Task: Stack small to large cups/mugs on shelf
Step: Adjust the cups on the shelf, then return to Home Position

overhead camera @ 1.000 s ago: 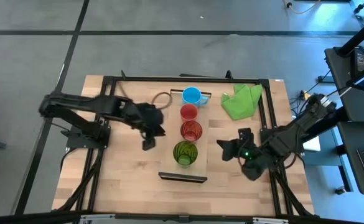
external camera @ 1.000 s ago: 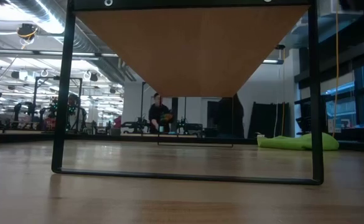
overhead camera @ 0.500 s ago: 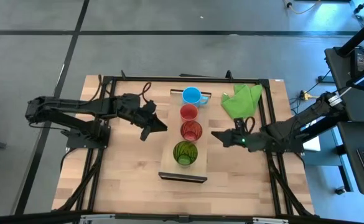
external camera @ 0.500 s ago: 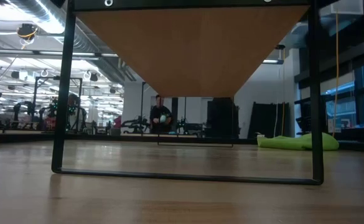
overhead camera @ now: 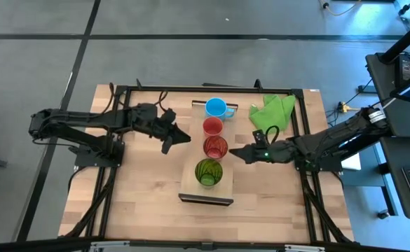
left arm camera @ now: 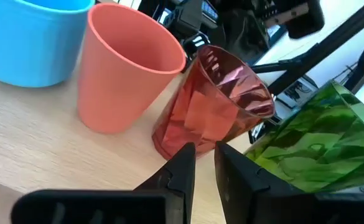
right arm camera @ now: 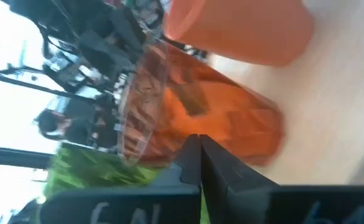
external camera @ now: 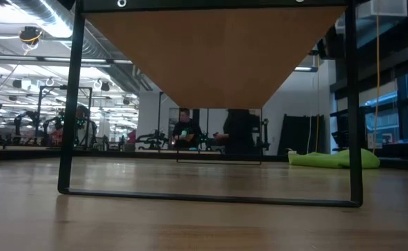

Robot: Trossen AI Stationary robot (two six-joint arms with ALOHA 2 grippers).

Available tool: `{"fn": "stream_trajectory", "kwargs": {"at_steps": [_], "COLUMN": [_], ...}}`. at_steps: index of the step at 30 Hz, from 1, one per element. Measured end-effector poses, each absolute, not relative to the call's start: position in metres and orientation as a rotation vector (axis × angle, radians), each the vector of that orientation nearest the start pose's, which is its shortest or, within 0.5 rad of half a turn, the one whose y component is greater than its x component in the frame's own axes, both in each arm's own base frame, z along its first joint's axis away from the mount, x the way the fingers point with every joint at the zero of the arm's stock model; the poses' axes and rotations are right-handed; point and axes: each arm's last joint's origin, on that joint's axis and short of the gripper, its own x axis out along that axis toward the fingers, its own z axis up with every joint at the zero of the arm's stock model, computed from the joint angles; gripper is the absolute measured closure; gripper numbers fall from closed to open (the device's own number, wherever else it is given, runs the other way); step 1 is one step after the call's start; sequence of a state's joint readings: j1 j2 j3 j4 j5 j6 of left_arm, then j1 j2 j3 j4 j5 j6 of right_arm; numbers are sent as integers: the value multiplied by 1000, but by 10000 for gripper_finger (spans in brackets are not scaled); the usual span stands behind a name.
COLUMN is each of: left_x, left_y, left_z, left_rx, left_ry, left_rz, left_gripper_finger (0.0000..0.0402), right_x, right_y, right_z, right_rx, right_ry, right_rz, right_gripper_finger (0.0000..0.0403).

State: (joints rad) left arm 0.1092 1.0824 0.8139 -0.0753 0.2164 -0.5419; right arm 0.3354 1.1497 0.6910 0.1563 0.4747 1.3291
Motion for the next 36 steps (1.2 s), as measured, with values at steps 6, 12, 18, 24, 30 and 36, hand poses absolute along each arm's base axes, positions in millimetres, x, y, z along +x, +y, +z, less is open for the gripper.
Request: {"fn": "stream_trajectory", "kwargs": {"at_steps": [6, 12, 18, 24, 30, 36], "left_x": [240, 239, 239, 239, 239, 239], "left_y": [20, 21, 21, 21, 21, 21], "left_z": [294, 284, 276, 277, 277, 277], "left_rx": [-591, -603, -618, -614, -612, -601], "left_ry": [370, 372, 356, 345, 342, 343], "left_rz": [10, 37, 35, 32, 32, 31], "left_gripper_finger": [347, 347, 347, 347, 347, 347], "right_x": [246, 254, 256, 261, 266, 261], "right_y": [66, 69, 69, 71, 73, 70], "right_z": [260, 255, 253, 261, 263, 267], "right_rx": [1215, 1225, 1236, 1231, 1202, 1176], "right_ry": [143, 137, 132, 145, 160, 154], "right_rz": [-265, -249, -247, -230, -232, -247], "right_gripper_finger": [403, 403, 403, 403, 403, 402]}}
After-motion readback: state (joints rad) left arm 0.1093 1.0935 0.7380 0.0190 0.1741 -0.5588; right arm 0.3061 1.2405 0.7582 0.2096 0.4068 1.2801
